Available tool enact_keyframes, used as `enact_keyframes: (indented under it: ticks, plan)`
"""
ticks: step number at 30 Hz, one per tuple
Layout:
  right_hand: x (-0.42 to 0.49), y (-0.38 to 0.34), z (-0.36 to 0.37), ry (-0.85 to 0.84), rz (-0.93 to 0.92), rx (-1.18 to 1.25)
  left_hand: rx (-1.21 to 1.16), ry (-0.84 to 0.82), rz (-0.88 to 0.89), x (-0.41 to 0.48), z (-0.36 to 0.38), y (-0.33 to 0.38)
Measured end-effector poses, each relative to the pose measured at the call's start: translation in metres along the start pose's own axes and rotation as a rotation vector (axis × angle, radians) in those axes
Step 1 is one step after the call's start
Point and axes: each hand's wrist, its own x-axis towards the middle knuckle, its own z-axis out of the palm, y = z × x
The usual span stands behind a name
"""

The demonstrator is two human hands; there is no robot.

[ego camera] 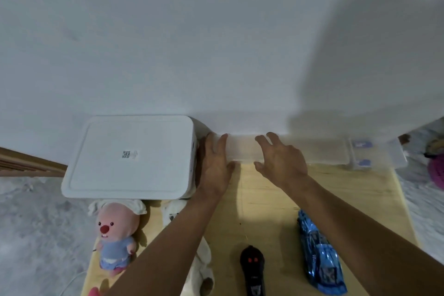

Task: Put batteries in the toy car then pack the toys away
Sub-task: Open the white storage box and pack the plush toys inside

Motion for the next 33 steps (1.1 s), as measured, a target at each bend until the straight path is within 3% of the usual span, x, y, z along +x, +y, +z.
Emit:
enact_keyframes:
  ticks: [5, 12, 16, 33]
  plan:
    - [0.002, 0.004, -0.016, -0.007, 0.019, 0.158, 0.151, 0.063, 0.056, 0.002, 0.005, 0.0]
    - [-0.005, 0.006, -0.027, 0.189, 0.083, 0.276, 0.27, 0.19, 0.141, -0.009, 0.0, 0.013]
    - [-0.001, 0.005, -0.027, 0.26, 0.114, 0.316, 0.355, 0.141, 0.252, -0.013, -0.003, 0.014]
    - [-0.001, 0.007, -0.044, 0.328, 0.099, 0.445, 0.538, 0.276, 0.253, -0.015, 0.004, 0.013]
